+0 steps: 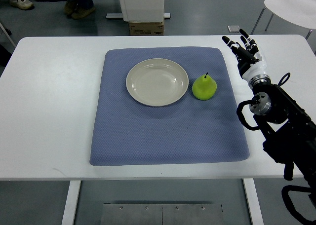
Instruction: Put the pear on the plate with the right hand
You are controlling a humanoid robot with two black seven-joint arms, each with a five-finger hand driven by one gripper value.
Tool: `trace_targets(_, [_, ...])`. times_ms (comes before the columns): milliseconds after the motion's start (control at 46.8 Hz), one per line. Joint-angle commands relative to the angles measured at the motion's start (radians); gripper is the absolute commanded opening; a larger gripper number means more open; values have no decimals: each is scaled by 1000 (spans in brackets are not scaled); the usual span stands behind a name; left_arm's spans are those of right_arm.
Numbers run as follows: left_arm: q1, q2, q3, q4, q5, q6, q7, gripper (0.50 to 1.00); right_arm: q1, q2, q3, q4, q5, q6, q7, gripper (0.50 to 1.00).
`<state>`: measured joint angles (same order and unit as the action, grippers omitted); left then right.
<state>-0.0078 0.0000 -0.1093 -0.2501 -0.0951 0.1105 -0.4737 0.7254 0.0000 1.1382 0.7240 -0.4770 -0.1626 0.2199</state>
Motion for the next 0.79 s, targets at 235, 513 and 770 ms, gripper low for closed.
trace_targets(235, [-3, 0, 0, -1, 0, -12, -3, 1000, 5, 0, -6, 0, 0, 3, -1, 1000])
trace_targets(513, [2, 0, -3, 2, -2, 0, 0, 1000, 5, 0, -12, 0, 0, 8, 1, 1000])
trace_targets(770, [3, 0, -1, 2, -2, 0, 0, 1000, 2, 0, -12, 0, 1, 14, -1, 1000])
